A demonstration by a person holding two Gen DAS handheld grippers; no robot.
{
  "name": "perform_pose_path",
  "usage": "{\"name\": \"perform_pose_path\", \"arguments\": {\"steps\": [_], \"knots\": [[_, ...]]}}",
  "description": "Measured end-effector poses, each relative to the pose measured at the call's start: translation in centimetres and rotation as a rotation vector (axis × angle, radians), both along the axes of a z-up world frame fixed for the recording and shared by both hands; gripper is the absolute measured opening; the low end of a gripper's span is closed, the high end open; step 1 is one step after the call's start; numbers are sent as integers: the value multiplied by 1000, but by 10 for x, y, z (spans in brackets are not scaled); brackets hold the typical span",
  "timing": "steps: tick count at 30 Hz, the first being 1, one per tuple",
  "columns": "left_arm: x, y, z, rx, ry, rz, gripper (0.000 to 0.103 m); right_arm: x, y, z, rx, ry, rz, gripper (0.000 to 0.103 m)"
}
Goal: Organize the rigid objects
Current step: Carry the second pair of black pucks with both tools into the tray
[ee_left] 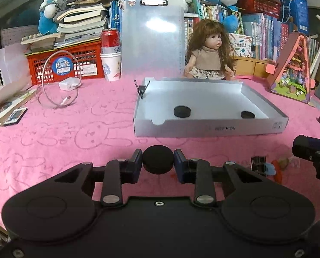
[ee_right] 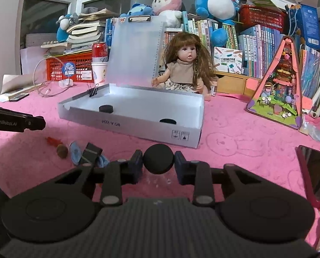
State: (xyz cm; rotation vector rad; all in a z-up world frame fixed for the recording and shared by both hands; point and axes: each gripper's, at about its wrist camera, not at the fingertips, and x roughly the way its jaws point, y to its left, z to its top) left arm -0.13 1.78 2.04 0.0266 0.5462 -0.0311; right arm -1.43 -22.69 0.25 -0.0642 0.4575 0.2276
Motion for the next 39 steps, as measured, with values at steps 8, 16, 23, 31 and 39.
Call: {"name": "perform_pose_path", "arguments": {"steps": [8,16,23,31,39], "knots": [[23,-7,16,-11,-12,-23,30,21,1,14,28,26,-33,37],[57,-17,32,-38,-11,-69,30,53,-4,23,62,95,-93,37],[93,-24,39,-50,-7,-87,30,92,-13,32,114,168,-130,37],[142,-22,39,-87,71,-71,30,138,-18,35,175,252,-133,37],[204,-22,26,-139,214,-83,30,195,-16,29,215,431,-121,37]]}}
